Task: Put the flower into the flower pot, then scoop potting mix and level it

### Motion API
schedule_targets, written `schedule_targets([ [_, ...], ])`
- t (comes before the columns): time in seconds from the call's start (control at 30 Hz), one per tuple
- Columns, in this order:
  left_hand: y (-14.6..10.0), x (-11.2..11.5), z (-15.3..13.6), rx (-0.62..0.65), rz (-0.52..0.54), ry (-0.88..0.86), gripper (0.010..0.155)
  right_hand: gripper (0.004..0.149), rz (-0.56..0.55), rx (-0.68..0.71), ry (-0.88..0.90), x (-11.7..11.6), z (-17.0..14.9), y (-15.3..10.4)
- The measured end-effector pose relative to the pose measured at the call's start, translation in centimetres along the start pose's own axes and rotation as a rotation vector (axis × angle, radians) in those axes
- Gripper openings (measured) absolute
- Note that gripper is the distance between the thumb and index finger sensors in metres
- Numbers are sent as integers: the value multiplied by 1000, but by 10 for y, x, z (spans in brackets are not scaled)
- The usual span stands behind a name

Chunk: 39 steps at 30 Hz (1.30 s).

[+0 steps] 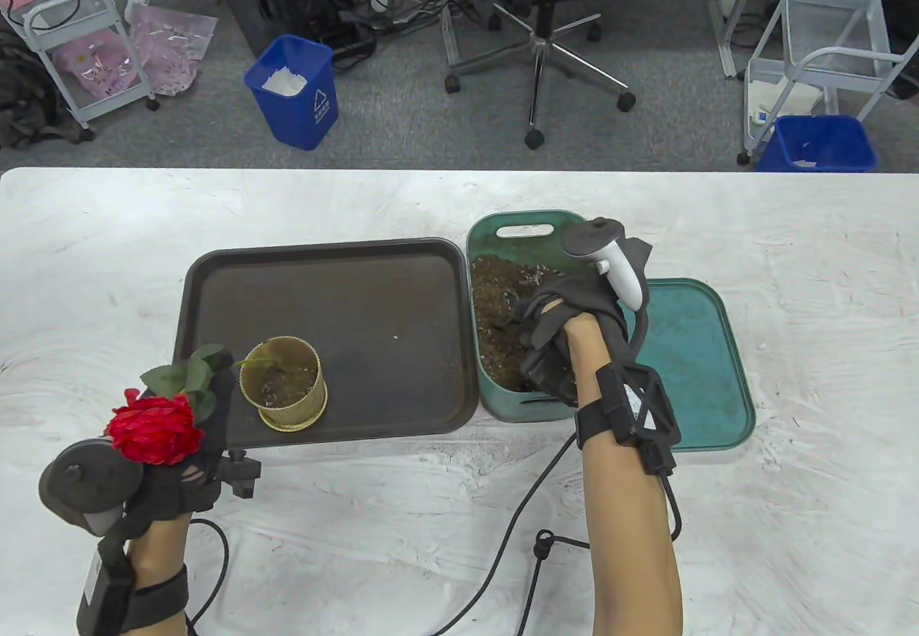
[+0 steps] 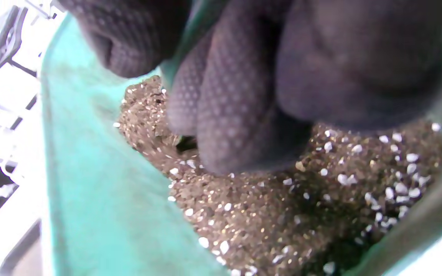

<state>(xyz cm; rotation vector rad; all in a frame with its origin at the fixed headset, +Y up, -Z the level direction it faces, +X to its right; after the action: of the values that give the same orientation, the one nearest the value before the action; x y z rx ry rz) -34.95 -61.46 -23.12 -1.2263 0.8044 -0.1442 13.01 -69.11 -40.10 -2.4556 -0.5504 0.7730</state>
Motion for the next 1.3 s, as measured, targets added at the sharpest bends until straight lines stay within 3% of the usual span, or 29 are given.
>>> schedule_targets([
  [0.33, -2, 3, 5, 20, -13, 5, 43, 53, 25, 12, 214, 9, -19, -16],
  [0.8, -1, 8, 3, 0, -33, -35, 43, 53, 13, 108, 375, 33, -40, -64],
  [1.07, -2, 10, 7, 14, -34, -17, 43, 53, 88, 223, 285, 6, -10, -92],
  [1.3, -2, 10, 6, 17, -34, -13, 43, 53, 211, 325, 180, -61, 32, -105],
])
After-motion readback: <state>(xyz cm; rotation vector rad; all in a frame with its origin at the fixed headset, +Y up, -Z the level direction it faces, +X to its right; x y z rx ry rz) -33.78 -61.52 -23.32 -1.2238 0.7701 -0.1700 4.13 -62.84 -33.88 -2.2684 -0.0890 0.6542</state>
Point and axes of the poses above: the tracker on the back of each hand, its own z axis roughly to the thumb side, its own y axis roughly from the wrist to the fingertips, x = y × z, the point moved 5 cm from there along y, roughly from the wrist to the fingertips, and after that the axes turned 14 degrees about -x, right-handed, at the moved point
